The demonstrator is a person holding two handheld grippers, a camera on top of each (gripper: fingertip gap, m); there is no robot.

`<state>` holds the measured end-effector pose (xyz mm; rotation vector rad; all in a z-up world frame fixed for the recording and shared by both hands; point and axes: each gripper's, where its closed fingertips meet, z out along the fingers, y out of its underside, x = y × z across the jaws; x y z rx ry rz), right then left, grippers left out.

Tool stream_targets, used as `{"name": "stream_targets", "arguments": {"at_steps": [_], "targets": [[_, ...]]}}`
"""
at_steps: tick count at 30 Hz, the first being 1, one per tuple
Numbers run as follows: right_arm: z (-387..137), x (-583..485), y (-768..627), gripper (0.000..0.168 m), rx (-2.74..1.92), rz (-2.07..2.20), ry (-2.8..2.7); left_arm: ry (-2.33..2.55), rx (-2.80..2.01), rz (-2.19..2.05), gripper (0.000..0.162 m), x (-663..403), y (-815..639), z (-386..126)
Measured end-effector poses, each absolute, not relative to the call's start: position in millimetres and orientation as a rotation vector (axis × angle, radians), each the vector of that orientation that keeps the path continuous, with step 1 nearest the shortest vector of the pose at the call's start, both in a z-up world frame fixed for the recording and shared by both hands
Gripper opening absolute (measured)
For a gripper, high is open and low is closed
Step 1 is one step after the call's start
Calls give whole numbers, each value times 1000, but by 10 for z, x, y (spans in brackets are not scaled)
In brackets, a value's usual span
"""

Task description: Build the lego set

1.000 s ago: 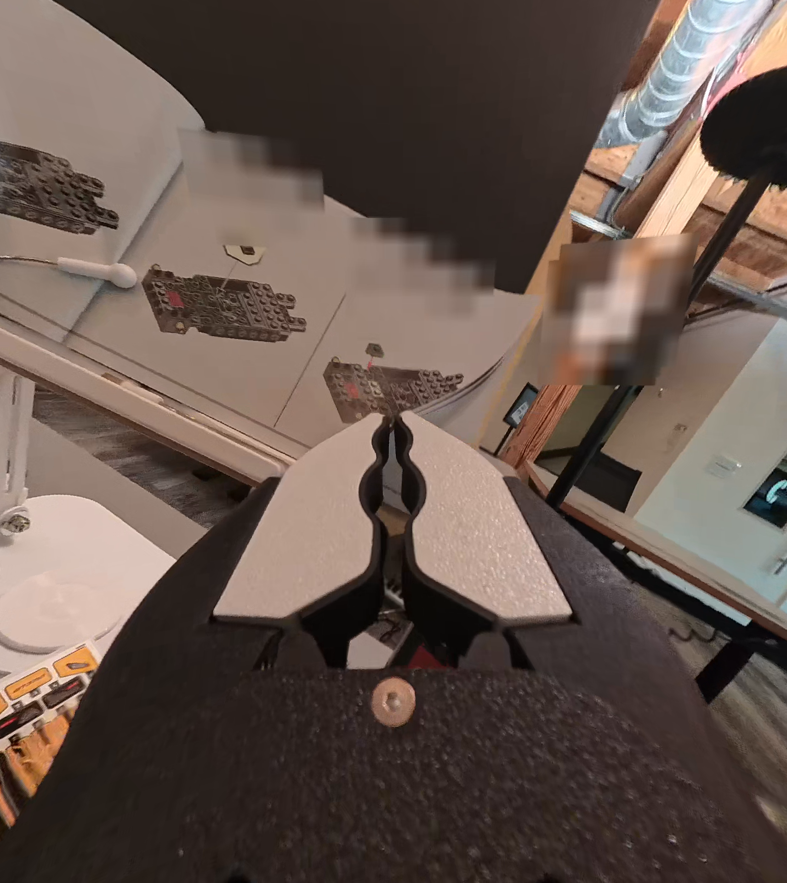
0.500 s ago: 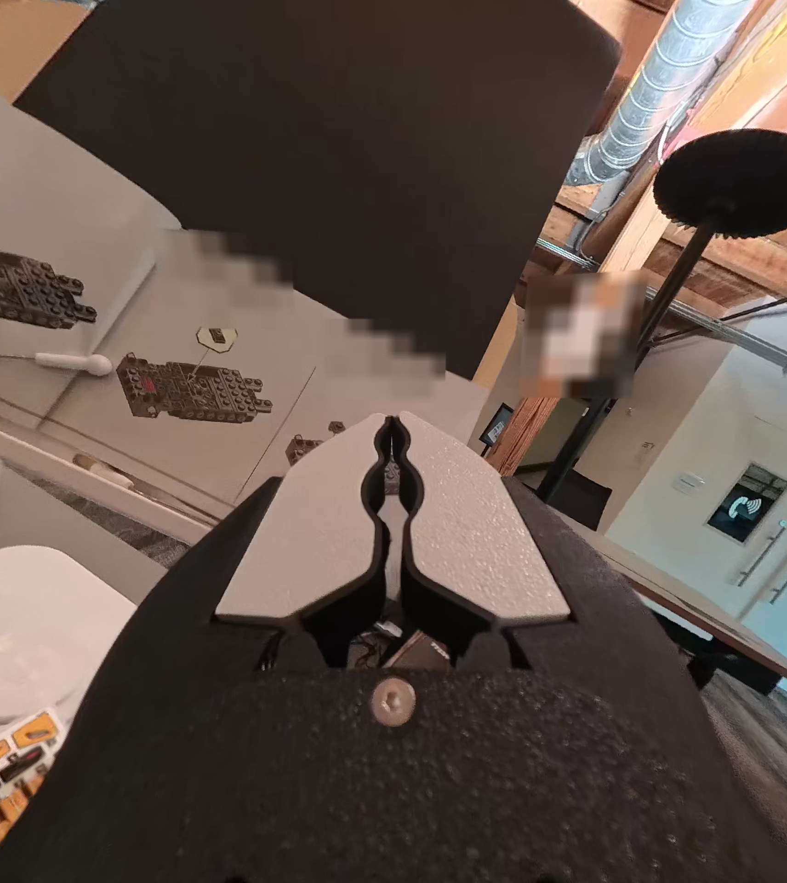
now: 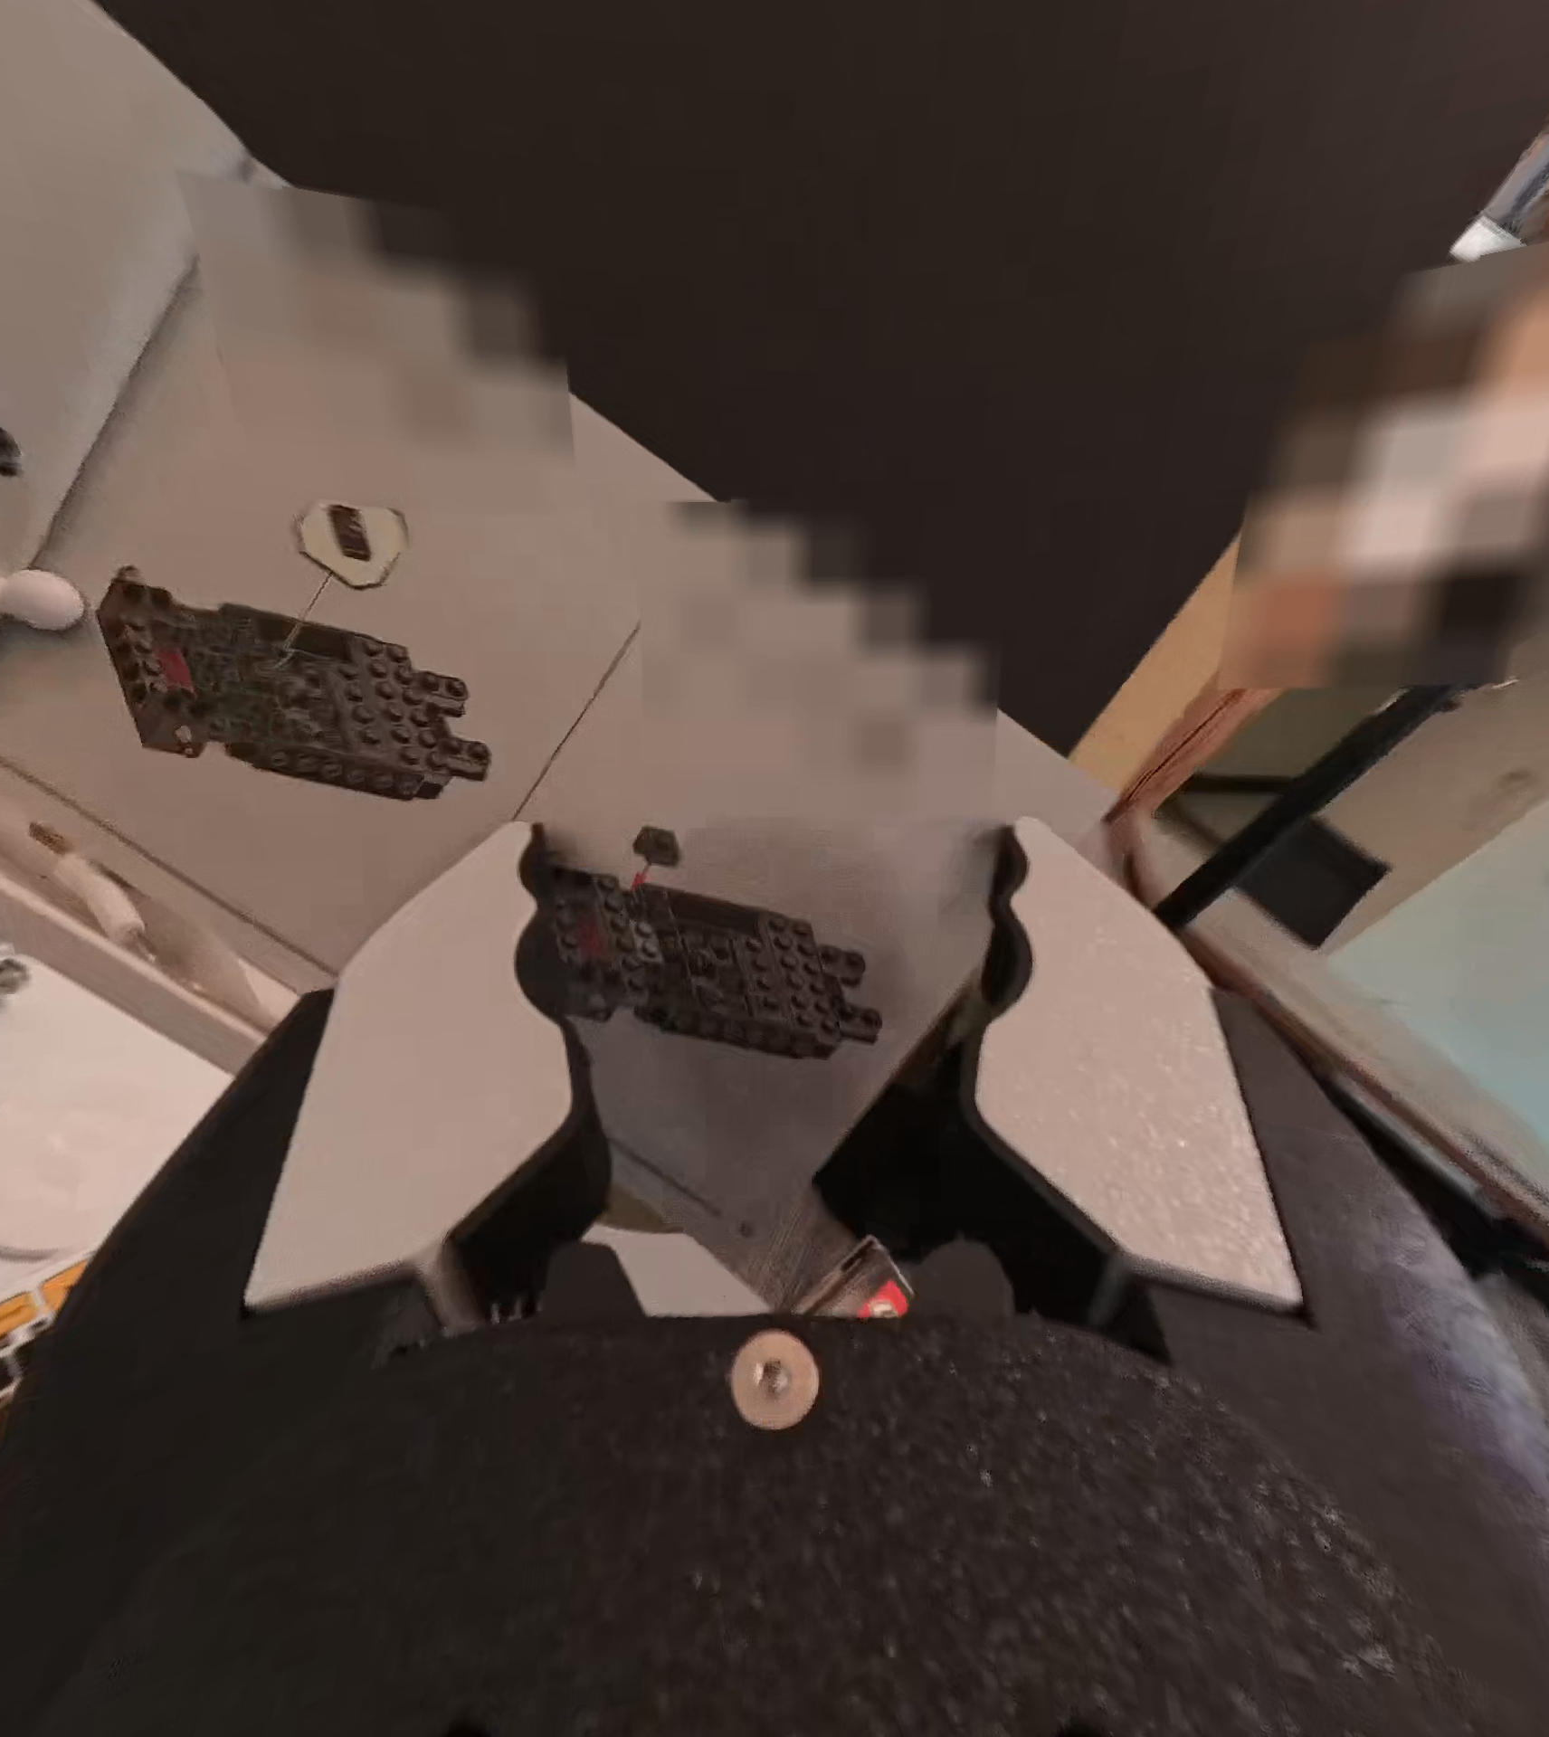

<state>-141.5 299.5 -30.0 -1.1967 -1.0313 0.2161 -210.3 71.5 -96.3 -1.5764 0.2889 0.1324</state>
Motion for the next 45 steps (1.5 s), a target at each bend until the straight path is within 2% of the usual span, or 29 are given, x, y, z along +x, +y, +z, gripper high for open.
{"name": "stream_targets", "arguments": {"at_steps": [1,4,9,13,17,20,21,24,26,30,33,36,39,40,41,42,44,45], "targets": [[-330,-1450,3051,93,-1250,229,-1056,288,-1576,132,5,-2107,714,-961],[-335,-1495,3101,90,-1294,203,-1102,285,-1578,118,5,-2102,713,-961],[-420,-1586,2978,54,-1268,189,-1136,294,-1574,114,5,-2071,700,-941],[-460,-1604,2913,38,-1249,218,-1128,301,-1568,114,5,-2057,690,-915],[-517,-1621,2859,0,-1187,143,-1149,305,-1577,92,5,-2020,712,-913],[-444,-1577,2865,0,-1164,133,-1102,330,-1573,130,5,-2004,708,-902],[-364,-1536,2881,11,-1157,146,-1061,333,-1574,132,5,-2001,709,-907],[-226,-1451,3014,76,-1226,207,-997,327,-1586,108,5,-1995,725,-944],[-322,-1473,3103,94,-1319,251,-1048,324,-1592,96,5,-1993,731,-965],[-338,-1490,3132,89,-1317,260,-1078,325,-1590,100,5,-1997,727,-959],[-391,-1533,3077,61,-1305,277,-1095,324,-1589,95,5,-1995,723,-954],[-423,-1567,3019,42,-1293,295,-1106,328,-1587,101,5,-1999,717,-947],[-410,-1541,2988,10,-1280,286,-1100,321,-1588,95,5,-2017,715,-946],[-341,-1509,2980,4,-1258,307,-1071,320,-1589,95,5,-2024,716,-947],[-224,-1466,2959,11,-1231,371,-1023,318,-1589,95,5,-2030,715,-948],[-100,-1410,2959,26,-1224,457,-966,317,-1589,95,5,-2038,715,-947],[35,-1308,3063,67,-1293,619,-888,312,-1590,92,5,-2049,715,-945],[24,-1280,3135,80,-1352,686,-889,310,-1590,88,5,-2050,716,-943]]}}
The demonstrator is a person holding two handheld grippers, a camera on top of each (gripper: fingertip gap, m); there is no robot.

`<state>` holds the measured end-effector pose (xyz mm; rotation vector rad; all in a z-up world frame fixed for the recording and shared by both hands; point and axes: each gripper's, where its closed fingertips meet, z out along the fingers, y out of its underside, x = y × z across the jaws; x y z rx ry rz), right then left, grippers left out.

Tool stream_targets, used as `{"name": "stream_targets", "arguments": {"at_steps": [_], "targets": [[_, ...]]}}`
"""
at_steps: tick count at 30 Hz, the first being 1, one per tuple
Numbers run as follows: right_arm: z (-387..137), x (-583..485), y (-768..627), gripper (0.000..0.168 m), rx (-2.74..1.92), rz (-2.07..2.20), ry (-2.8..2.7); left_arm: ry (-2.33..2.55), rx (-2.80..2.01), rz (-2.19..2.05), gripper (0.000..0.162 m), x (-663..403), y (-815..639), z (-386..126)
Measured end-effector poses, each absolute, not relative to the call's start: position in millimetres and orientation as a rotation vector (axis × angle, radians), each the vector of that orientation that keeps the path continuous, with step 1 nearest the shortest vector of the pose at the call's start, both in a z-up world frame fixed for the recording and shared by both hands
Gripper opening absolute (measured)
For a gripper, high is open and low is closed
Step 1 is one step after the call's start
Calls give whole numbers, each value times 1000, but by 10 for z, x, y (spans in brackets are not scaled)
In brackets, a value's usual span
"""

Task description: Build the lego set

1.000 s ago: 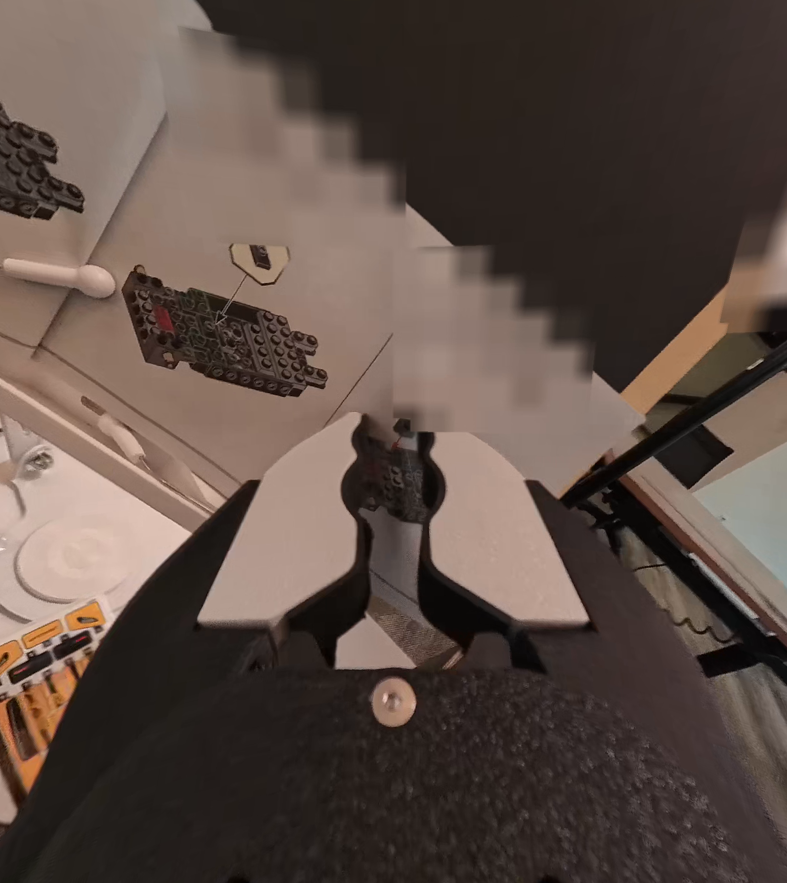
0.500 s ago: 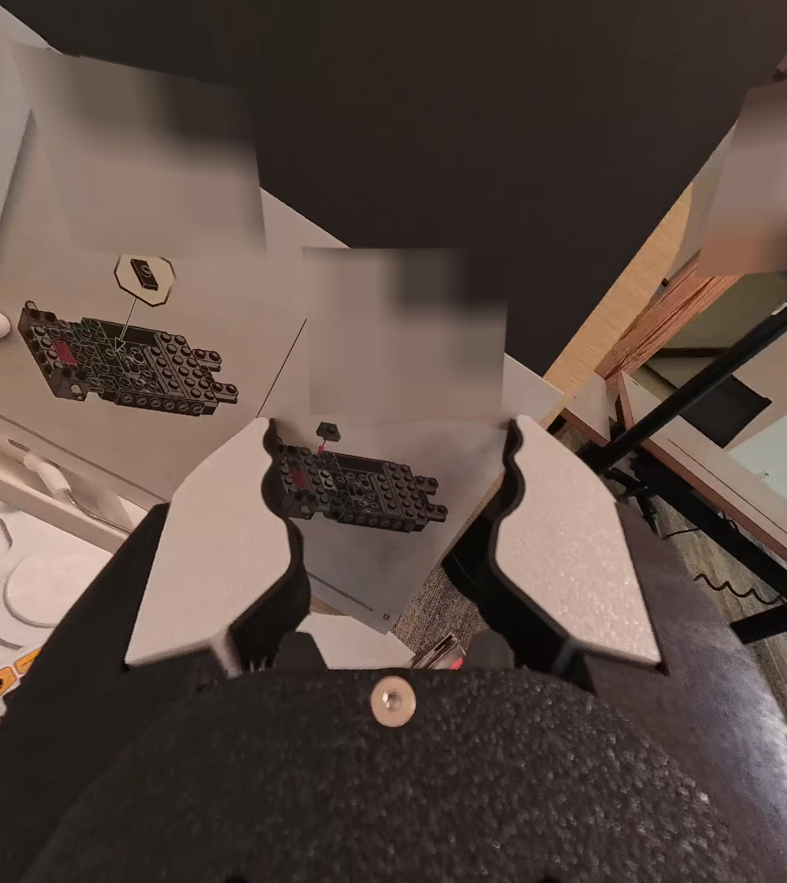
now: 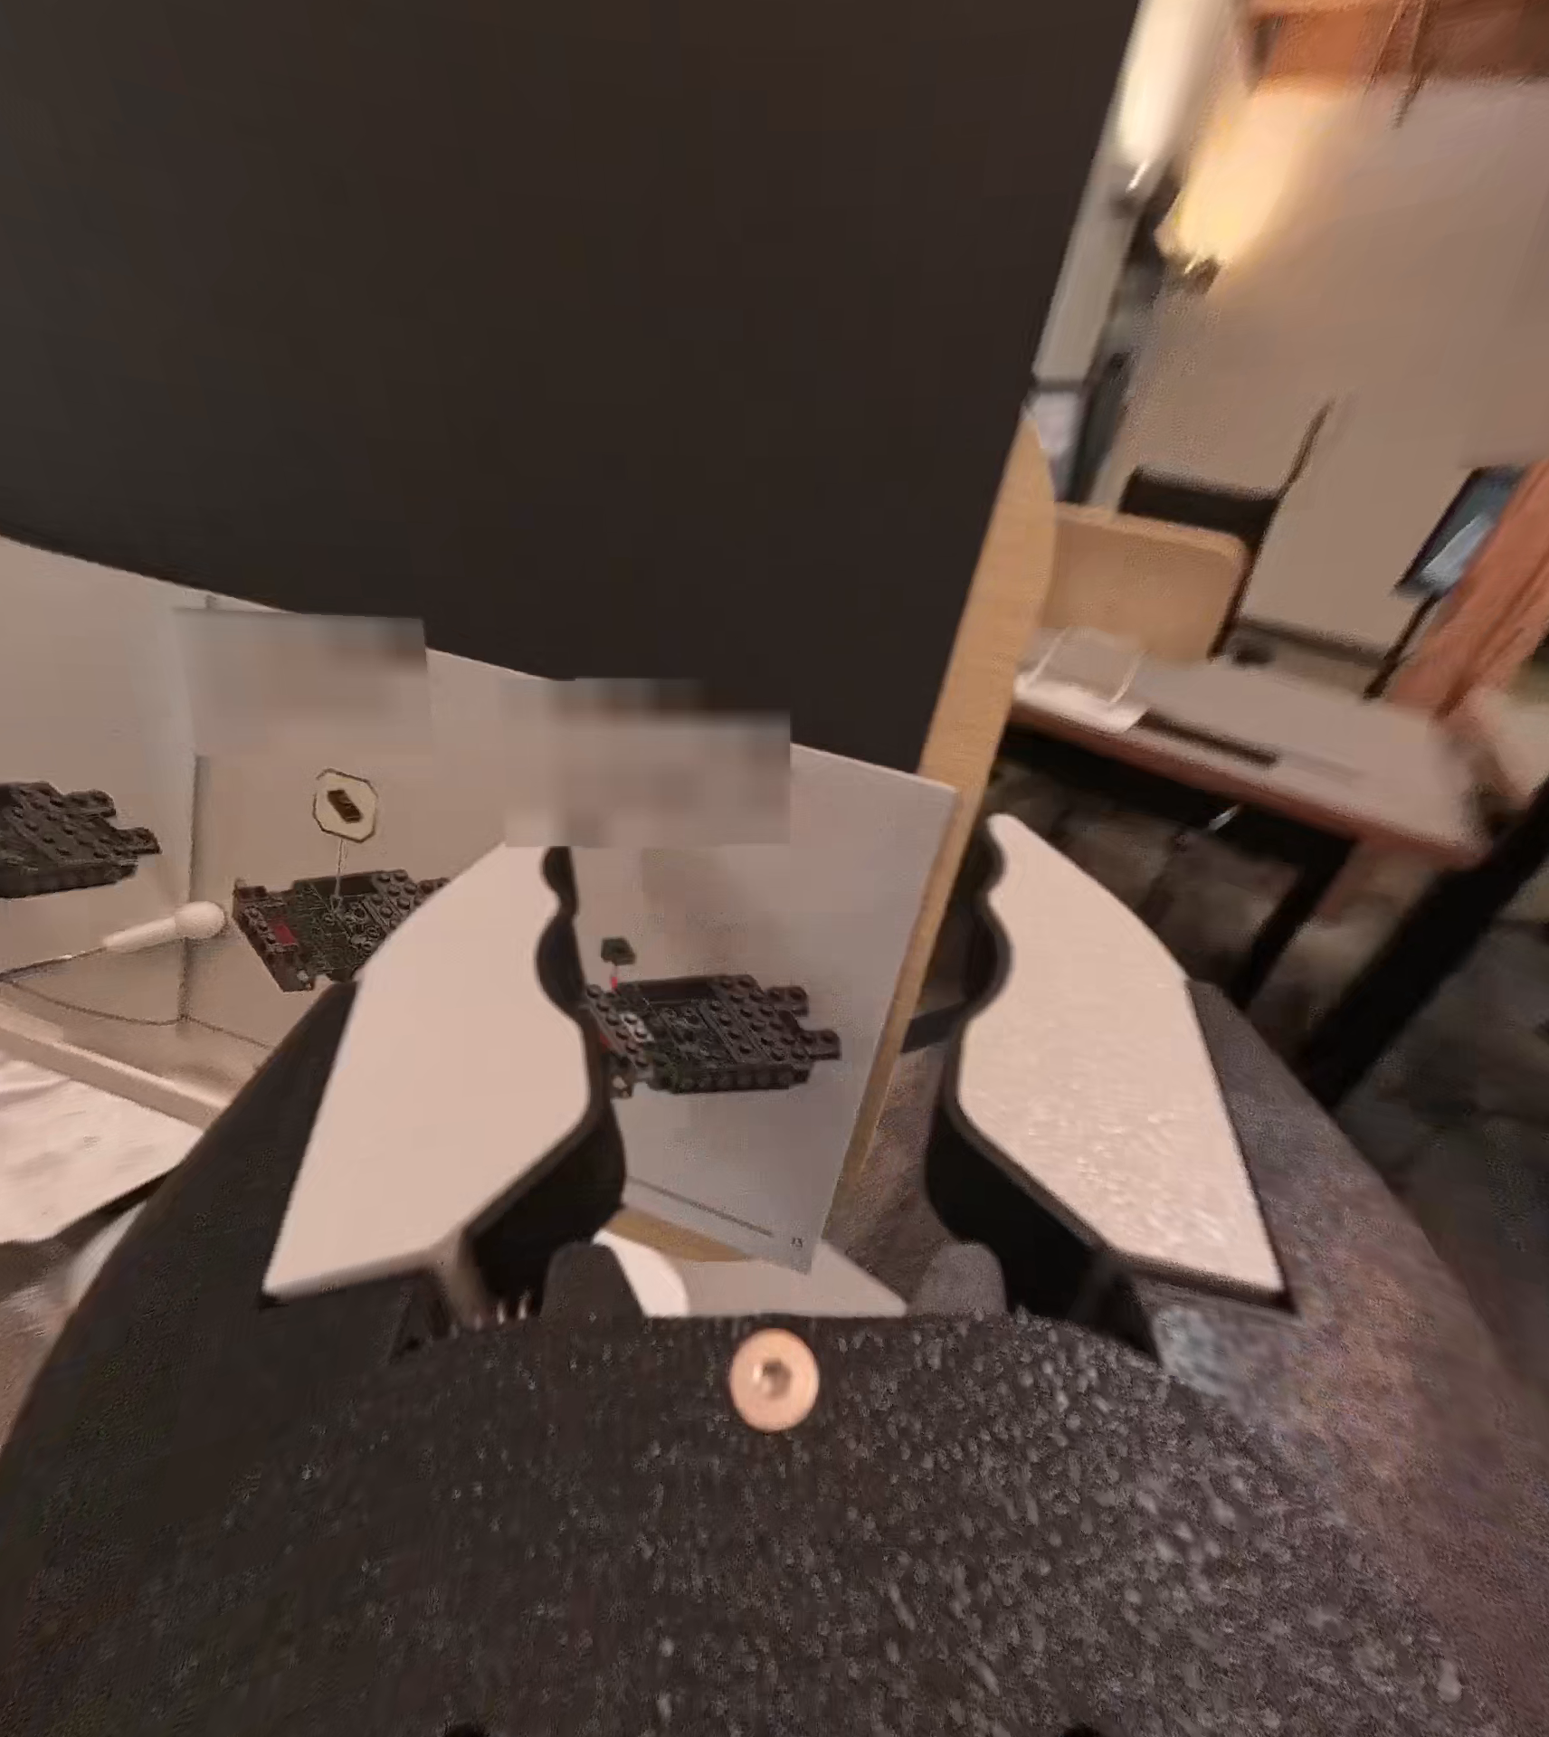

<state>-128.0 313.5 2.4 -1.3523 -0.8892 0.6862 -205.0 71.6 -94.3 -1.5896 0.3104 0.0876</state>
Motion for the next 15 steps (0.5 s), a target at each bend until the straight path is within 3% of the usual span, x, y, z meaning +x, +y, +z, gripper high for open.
{"name": "stream_targets", "arguments": {"at_steps": [3,5,9,15], "targets": [[-132,-1251,3380,94,-1499,822,-946,312,-1590,77,5,-2033,719,-944],[-329,-1338,3395,93,-1610,1002,-1050,322,-1590,72,5,-2012,720,-951],[-565,-1459,3264,67,-1665,1087,-1172,330,-1591,70,5,-2012,718,-953],[-555,-1216,3064,54,-1646,993,-1051,322,-1577,63,5,-2024,693,-899]]}}
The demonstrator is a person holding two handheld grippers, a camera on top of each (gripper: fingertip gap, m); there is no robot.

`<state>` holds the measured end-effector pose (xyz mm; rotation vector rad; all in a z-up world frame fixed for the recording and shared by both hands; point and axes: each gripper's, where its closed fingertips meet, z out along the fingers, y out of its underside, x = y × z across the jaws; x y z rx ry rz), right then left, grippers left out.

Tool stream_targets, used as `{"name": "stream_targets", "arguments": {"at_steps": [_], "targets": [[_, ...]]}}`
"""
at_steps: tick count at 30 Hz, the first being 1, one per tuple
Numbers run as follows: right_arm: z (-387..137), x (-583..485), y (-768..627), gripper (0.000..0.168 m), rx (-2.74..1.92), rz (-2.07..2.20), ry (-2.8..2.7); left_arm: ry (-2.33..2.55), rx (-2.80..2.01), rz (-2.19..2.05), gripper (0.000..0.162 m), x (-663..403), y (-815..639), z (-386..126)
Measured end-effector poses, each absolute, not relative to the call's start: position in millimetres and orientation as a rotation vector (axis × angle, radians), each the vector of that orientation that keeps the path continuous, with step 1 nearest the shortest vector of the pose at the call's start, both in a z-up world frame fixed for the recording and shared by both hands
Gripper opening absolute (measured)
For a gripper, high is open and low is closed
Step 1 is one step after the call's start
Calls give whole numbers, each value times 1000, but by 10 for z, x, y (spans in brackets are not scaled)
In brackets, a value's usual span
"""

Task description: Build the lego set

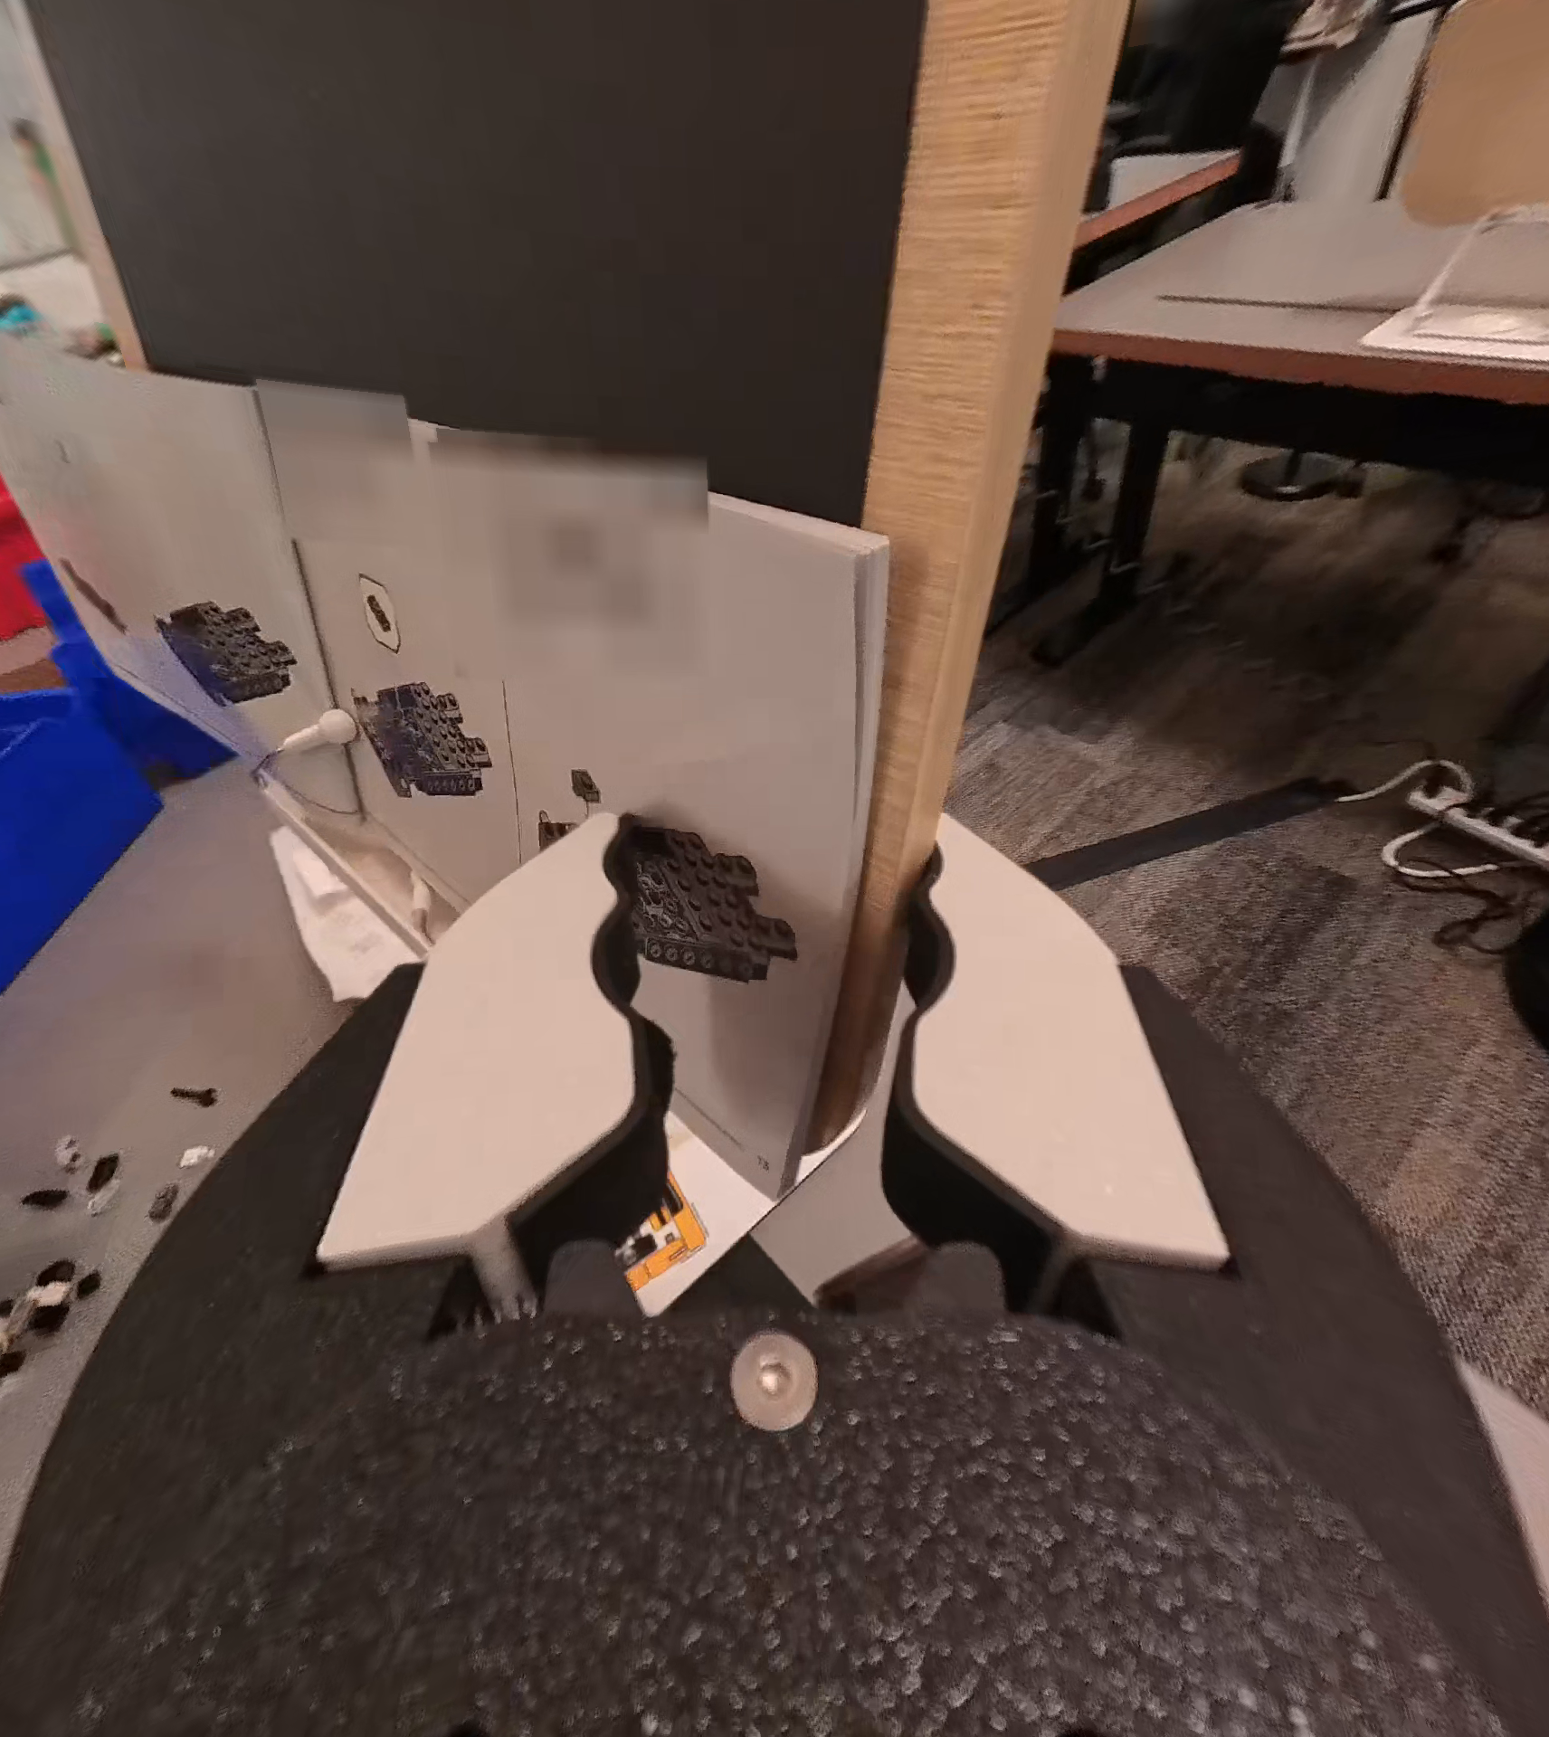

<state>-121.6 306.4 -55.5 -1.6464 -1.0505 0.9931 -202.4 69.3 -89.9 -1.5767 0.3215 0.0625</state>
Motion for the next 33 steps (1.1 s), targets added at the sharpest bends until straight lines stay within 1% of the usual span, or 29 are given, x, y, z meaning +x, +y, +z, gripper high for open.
{"name": "stream_targets", "arguments": {"at_steps": [3,6,8,12,14,16,19,27,33], "targets": [[-547,-1149,2984,53,-1619,958,-962,331,-1576,60,5,-1990,691,-896],[-521,-1131,2991,58,-1599,890,-912,342,-1570,69,5,-1966,674,-876],[-396,-1036,3015,65,-1530,734,-861,341,-1565,72,5,-1975,665,-853],[-54,-908,2806,68,-1313,356,-864,323,-1564,64,5,-2023,664,-841],[-98,-1016,2727,71,-1267,196,-958,322,-1569,60,5,-2022,669,-858],[-203,-1129,2754,80,-1270,90,-1022,329,-1569,72,5,-2021,666,-857],[-264,-1210,2831,84,-1305,88,-1036,327,-1560,72,5,-2021,646,-826],[-216,-1175,2894,65,-1275,47,-1004,337,-1556,50,5,-1965,632,-820],[-278,-1229,2841,38,-1234,44,-1004,337,-1552,40,5,-1968,623,-817]]}}
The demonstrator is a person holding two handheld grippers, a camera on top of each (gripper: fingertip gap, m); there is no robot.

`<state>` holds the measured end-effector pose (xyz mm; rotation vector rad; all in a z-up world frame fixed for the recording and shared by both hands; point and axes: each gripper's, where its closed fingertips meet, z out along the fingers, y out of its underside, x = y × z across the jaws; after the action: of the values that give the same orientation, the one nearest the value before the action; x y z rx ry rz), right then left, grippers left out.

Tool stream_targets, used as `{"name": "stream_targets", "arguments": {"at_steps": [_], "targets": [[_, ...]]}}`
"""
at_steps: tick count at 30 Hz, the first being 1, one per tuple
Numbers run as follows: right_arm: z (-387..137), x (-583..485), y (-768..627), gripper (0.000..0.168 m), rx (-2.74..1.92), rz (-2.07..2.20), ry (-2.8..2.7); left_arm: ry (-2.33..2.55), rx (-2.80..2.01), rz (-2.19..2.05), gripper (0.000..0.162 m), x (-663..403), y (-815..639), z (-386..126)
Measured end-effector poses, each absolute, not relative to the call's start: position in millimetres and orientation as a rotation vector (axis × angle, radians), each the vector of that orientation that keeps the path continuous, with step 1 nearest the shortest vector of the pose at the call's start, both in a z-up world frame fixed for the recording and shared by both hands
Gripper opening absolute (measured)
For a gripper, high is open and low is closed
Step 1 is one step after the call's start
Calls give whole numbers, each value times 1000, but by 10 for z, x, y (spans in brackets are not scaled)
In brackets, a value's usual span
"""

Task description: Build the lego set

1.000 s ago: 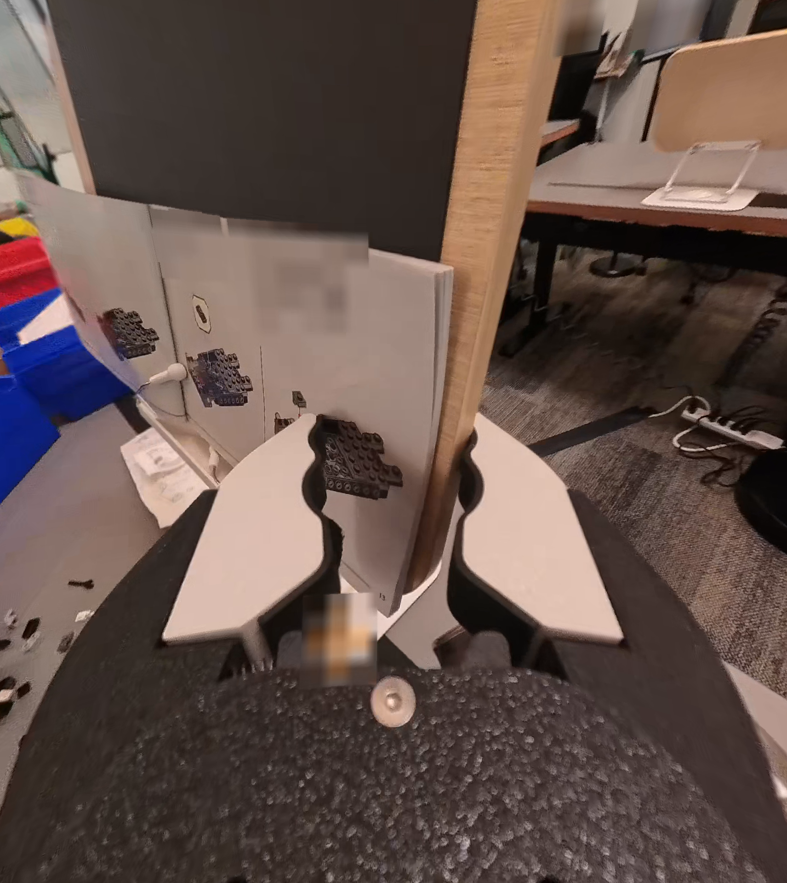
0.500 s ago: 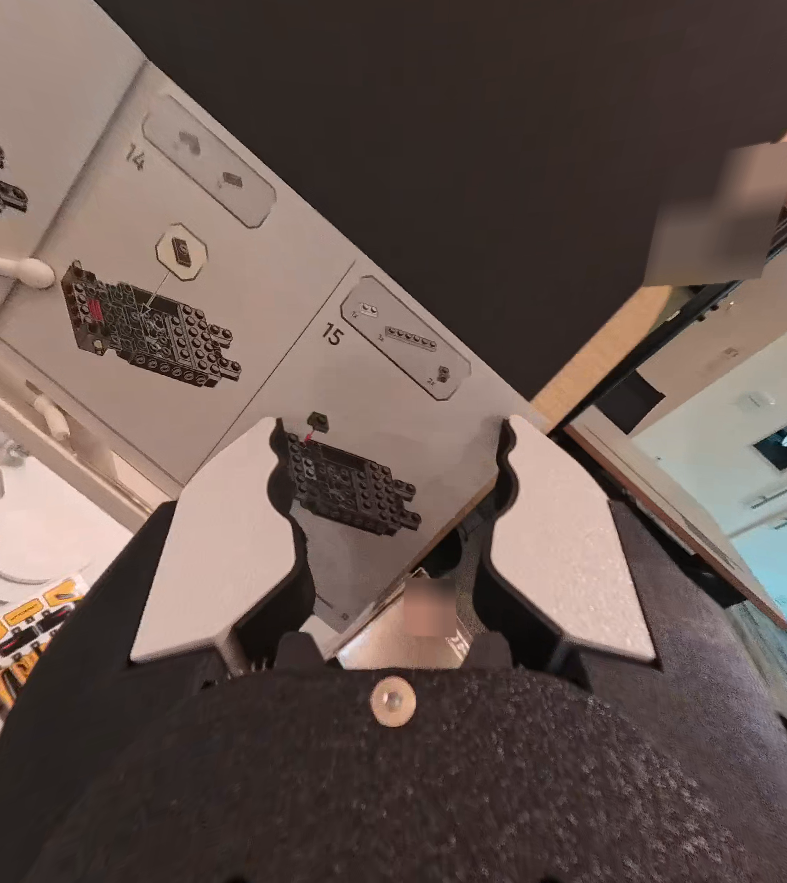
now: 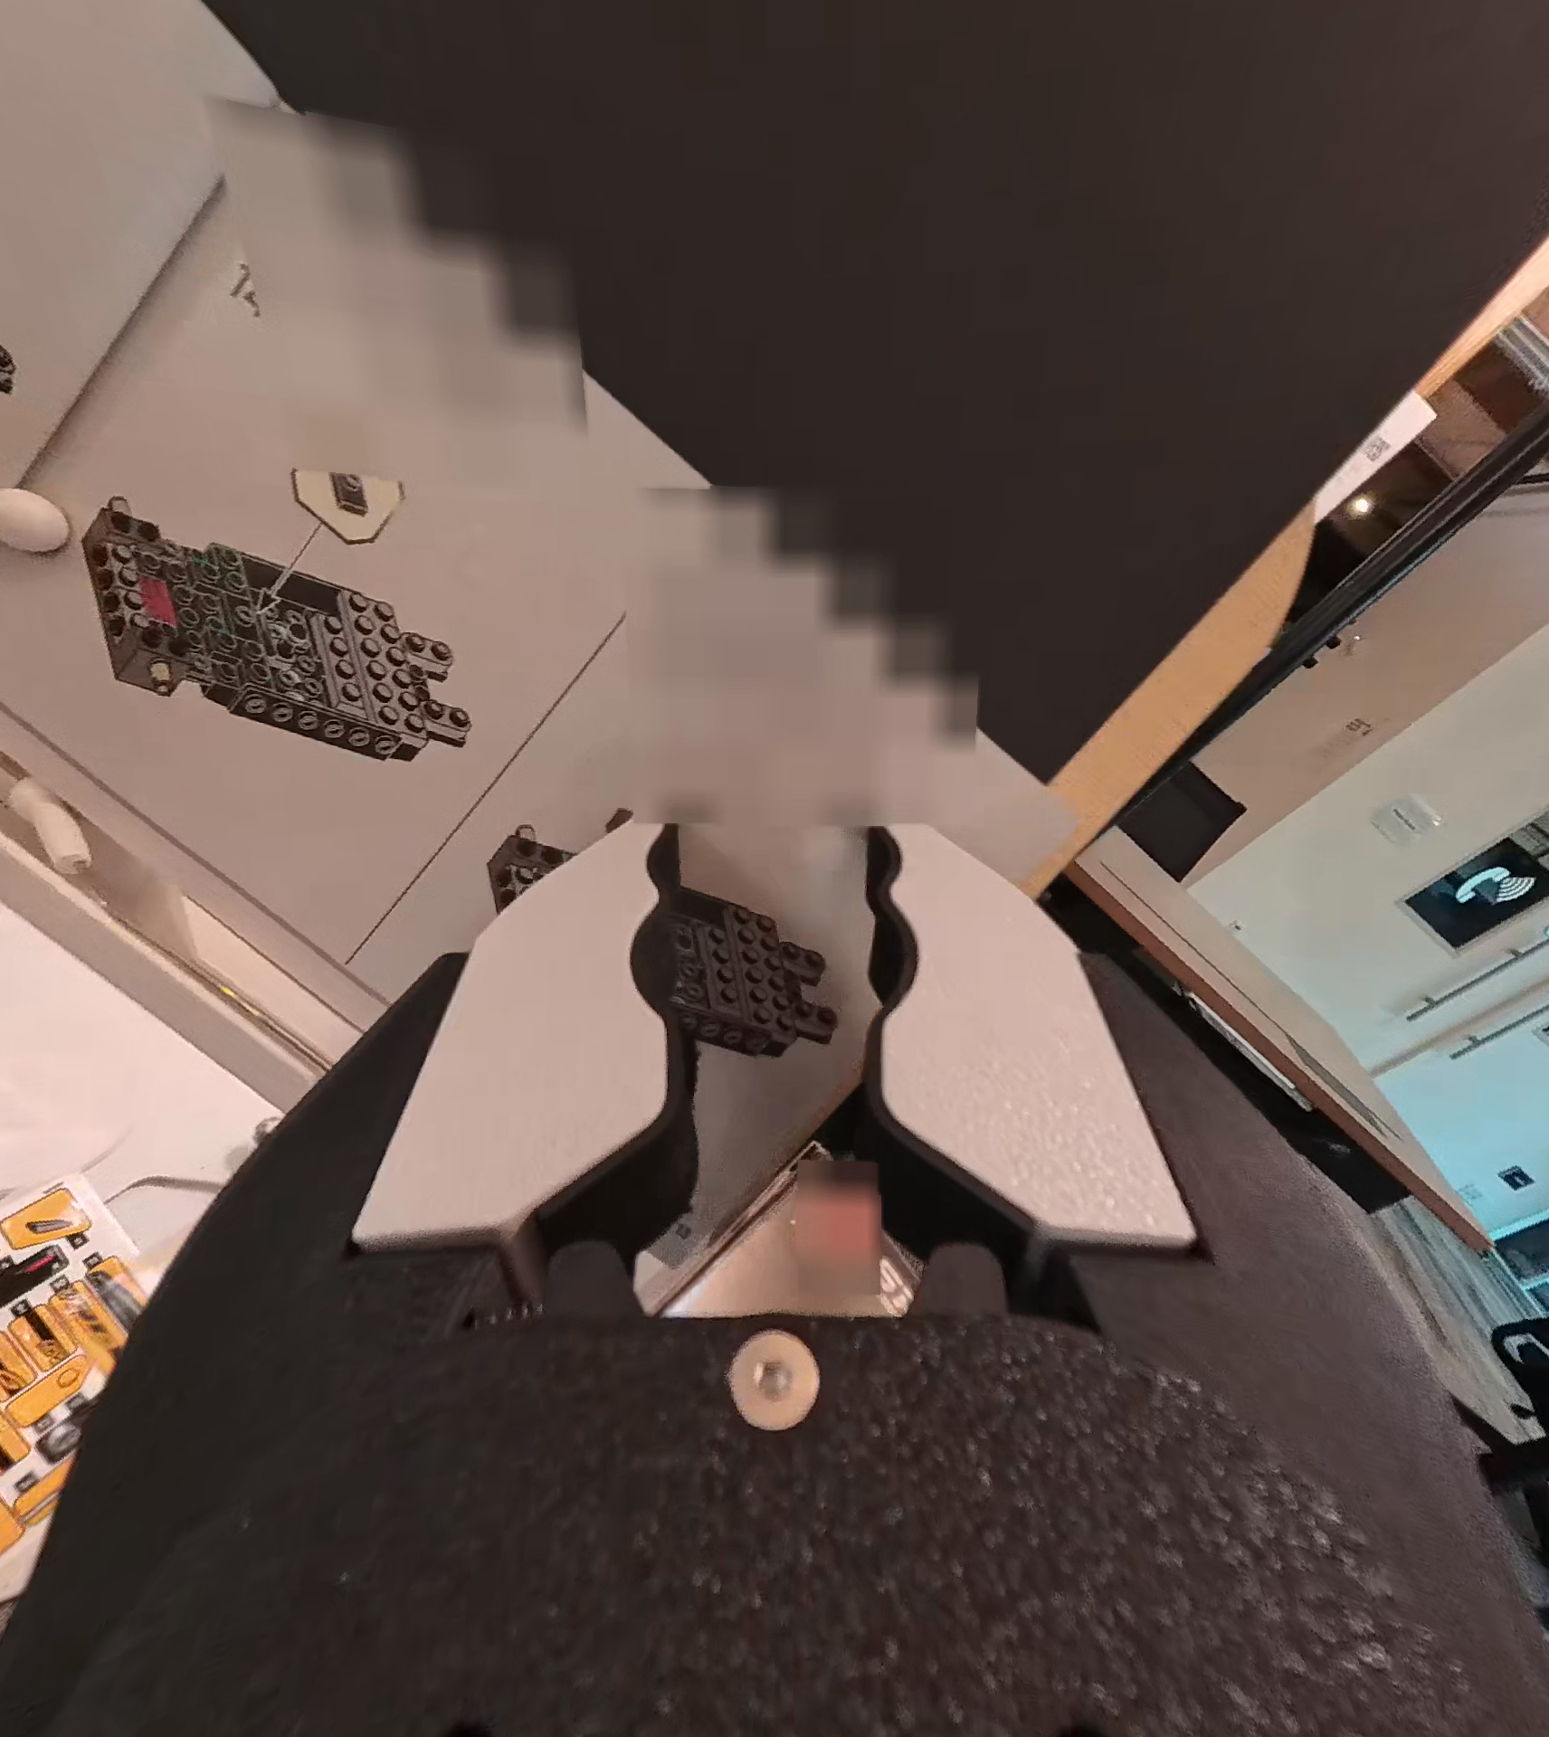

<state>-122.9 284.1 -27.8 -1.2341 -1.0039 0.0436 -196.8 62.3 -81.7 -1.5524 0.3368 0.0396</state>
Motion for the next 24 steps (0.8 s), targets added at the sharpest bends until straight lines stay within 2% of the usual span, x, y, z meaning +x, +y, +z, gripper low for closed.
{"name": "stream_targets", "arguments": {"at_steps": [5,6,8,10,15,18,24], "targets": [[-282,-1249,2805,26,-1221,53,-1008,330,-1554,34,5,-1986,620,-819],[-216,-1209,2818,34,-1207,42,-980,329,-1555,35,5,-1989,620,-822],[-71,-1130,2874,63,-1195,50,-927,329,-1557,33,5,-1984,624,-831],[-119,-1131,2968,74,-1276,102,-947,335,-1560,34,5,-1966,632,-844],[-123,-1164,3034,72,-1276,123,-959,345,-1566,33,5,-1937,640,-874],[-154,-1174,3025,52,-1263,130,-967,342,-1564,33,4,-1945,636,-865],[-178,-1213,2940,36,-1205,101,-977,340,-1571,34,5,-1964,642,-887]]}}
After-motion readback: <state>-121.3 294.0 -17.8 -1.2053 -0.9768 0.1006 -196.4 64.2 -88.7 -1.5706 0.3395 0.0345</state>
